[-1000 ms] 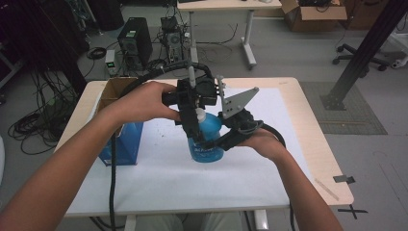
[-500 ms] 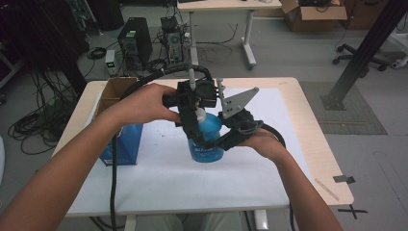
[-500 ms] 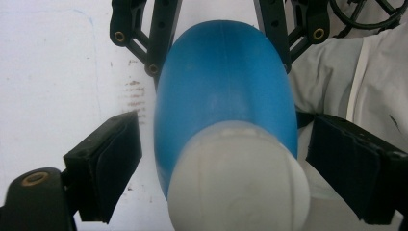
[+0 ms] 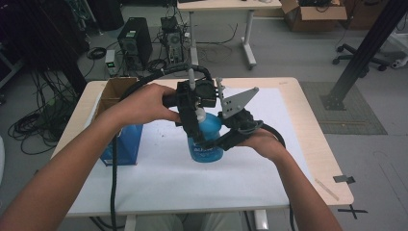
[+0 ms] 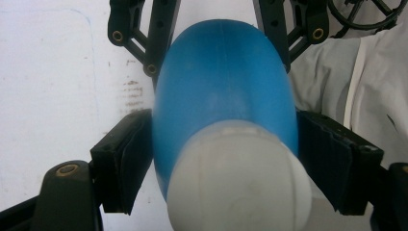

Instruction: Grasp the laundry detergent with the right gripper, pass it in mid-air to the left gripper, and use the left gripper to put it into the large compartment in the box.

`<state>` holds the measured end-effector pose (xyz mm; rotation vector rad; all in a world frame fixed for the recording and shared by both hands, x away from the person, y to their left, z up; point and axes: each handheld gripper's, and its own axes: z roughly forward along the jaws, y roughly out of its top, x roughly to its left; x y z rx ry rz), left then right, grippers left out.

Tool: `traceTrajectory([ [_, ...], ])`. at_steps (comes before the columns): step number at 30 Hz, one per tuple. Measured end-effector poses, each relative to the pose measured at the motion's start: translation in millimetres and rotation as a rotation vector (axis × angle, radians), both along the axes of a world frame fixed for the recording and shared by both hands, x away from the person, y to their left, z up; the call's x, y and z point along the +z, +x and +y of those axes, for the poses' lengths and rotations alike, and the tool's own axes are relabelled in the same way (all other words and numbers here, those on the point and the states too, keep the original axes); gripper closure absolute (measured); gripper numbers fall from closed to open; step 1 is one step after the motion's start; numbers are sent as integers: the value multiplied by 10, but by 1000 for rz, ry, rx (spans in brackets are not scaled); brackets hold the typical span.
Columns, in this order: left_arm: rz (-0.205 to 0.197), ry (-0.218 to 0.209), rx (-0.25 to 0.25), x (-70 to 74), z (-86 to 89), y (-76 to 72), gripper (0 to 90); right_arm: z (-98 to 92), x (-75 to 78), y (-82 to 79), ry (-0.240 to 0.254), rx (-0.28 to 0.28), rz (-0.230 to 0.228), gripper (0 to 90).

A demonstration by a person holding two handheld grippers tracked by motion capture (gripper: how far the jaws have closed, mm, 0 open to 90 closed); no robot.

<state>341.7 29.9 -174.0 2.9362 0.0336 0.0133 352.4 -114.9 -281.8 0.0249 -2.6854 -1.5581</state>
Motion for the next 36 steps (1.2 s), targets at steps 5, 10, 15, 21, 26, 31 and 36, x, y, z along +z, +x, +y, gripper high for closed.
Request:
traceTrajectory([
  [5, 6, -4, -1, -3, 0, 13, 264, 3, -2, -1, -2, -2, -1, 439],
  [10, 9, 1, -2, -5, 0, 15, 318, 1, -4, 0, -6, -2, -2, 439],
  [15, 4, -5, 0, -4, 8, 20, 370, 1, -3, -3, -5, -2, -5, 439],
  [21, 7, 7, -3, -20, 4, 15, 373, 15, -16, -8, -11, 1, -4, 439],
  [26, -2, 1, -3, -8, 6, 0, 375, 15, -11, -14, -7, 1, -7, 440],
  [31, -17, 13, -5, -4, -4, -29, 378, 17, -6, -23, -8, 2, -13, 439],
  [36, -24, 24, -4, 15, -20, -53, 379, 24, 1, -36, -11, 9, -22, 437],
])
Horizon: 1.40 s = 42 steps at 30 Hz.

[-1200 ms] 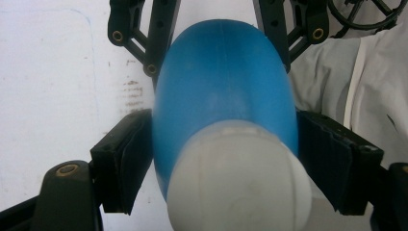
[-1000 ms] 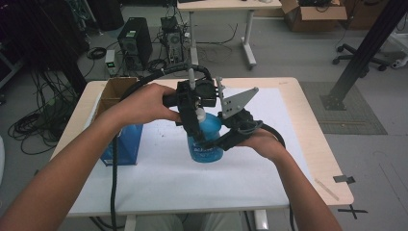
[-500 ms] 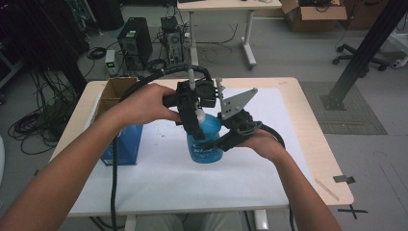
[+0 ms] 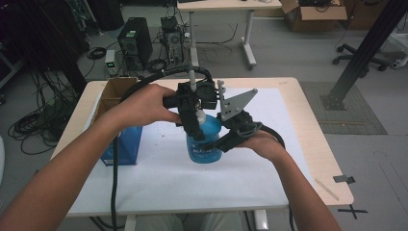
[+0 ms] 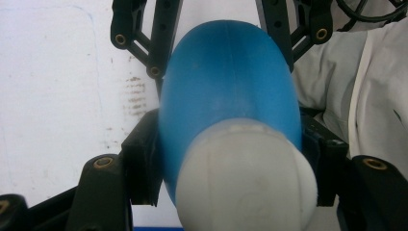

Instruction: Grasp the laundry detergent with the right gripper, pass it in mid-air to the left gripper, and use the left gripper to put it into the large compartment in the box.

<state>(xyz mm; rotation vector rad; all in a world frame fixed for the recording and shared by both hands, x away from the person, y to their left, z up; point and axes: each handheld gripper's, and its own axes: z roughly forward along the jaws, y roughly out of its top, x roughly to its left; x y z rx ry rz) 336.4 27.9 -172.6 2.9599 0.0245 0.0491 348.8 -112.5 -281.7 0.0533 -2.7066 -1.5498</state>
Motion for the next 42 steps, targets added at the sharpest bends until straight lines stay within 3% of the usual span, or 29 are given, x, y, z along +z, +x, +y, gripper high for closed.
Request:
traceTrajectory([
  [5, -11, 21, 3, 35, -22, -14, 380, 6, 26, -3, 4, 4, -4, 409],
  [7, -20, 36, 13, 37, -20, -9, 380, -1, 38, 6, 7, -7, 12, 277],
  [11, -31, 47, 42, 55, 30, 16, 380, -85, 28, 21, -22, -40, 63, 160],
  [19, -47, 69, 123, 144, 163, 92, 380, -362, 19, 26, -86, -167, 67, 49],
  [25, -71, 69, 217, 277, 252, 157, 379, -554, 49, 2, -193, -257, 28, 23],
  [31, -107, 70, 312, 441, 329, 227, 379, -779, 127, -52, -259, -332, 12, 30],
  [42, -131, 50, 498, 731, 501, 419, 379, -1015, 256, -122, -289, -366, 7, 41],
])
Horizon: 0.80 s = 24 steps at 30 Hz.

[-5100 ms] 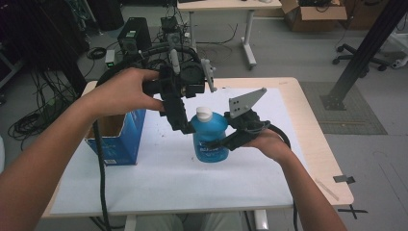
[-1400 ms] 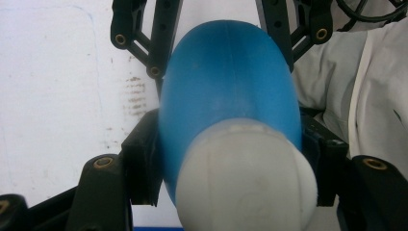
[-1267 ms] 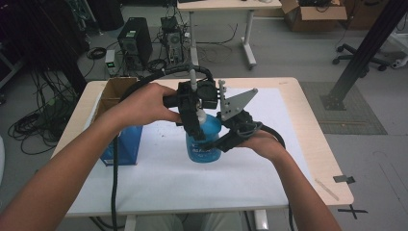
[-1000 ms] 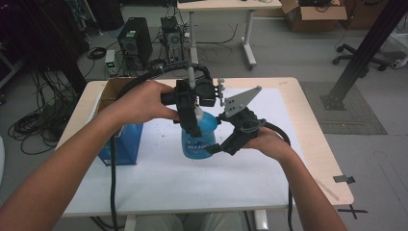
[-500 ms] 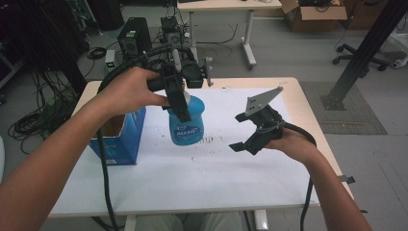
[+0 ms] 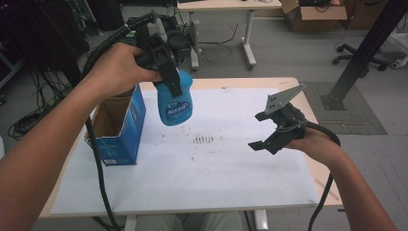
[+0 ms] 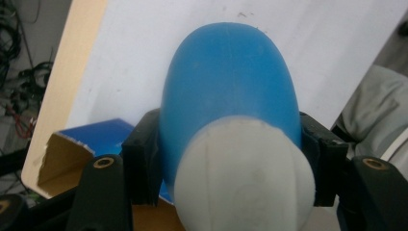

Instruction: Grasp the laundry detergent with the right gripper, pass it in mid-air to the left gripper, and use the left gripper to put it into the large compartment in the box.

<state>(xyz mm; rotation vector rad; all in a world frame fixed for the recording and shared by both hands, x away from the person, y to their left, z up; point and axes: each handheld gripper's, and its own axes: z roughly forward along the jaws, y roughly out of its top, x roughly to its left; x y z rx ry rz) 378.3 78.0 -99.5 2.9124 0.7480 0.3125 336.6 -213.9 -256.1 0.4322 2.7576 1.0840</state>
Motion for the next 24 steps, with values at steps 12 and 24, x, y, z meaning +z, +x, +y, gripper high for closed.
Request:
traceTrajectory([
  [12, -53, -30, 232, 278, 299, 192, 379, -156, -1, 54, -34, -37, 9, 41],
  [24, -81, -74, 428, 342, 579, 244, 379, -201, 14, 134, -87, -17, 27, 41],
])
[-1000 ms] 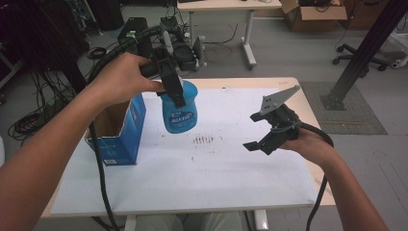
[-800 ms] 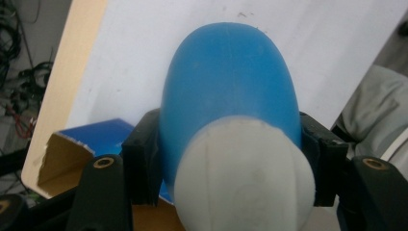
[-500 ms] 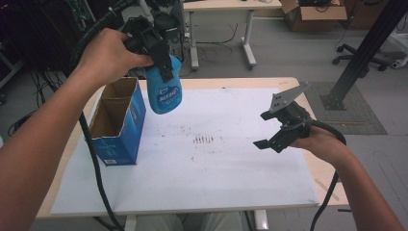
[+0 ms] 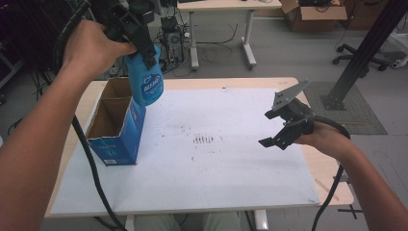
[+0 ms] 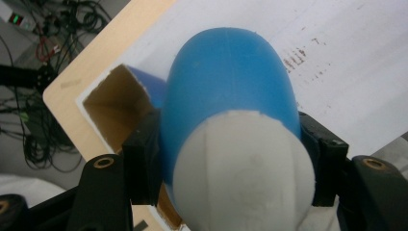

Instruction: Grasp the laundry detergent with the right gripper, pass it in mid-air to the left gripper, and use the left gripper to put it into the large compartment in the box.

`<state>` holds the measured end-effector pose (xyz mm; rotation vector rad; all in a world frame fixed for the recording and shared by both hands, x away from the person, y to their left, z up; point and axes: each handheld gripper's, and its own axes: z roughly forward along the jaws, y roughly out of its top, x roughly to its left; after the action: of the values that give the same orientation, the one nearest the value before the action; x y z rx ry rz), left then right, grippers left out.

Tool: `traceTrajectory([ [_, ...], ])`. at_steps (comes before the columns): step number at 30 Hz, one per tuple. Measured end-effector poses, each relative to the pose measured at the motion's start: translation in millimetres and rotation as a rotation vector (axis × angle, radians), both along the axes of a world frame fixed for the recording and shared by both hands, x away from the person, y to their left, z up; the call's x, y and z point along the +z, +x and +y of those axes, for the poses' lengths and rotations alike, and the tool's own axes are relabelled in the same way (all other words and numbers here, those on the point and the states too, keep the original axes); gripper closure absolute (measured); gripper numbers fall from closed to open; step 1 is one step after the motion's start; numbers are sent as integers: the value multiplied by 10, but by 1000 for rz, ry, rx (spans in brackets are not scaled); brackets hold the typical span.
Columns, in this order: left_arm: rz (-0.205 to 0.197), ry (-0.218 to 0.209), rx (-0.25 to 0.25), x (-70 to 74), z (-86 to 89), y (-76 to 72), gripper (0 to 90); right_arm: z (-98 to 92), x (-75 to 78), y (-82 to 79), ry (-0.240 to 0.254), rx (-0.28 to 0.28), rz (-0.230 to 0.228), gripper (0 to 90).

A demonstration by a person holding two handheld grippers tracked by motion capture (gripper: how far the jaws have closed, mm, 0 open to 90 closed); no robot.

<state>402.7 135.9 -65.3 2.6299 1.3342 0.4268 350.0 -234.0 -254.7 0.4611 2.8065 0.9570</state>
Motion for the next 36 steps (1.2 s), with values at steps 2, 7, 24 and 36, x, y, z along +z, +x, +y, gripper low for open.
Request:
traceTrajectory([
  [2, -5, -6, 34, 22, 41, 1, 380, -6, 25, 1, -4, 1, -7, 41],
  [7, -23, -12, 115, 117, 161, -9, 380, -7, 63, -15, -27, 5, -12, 42],
  [24, -67, -56, 403, 178, 741, -203, 379, 50, 131, -35, -39, 41, -47, 48],
  [36, -68, -73, 492, 4, 951, -222, 380, 16, 129, -42, -34, 35, -52, 50],
])
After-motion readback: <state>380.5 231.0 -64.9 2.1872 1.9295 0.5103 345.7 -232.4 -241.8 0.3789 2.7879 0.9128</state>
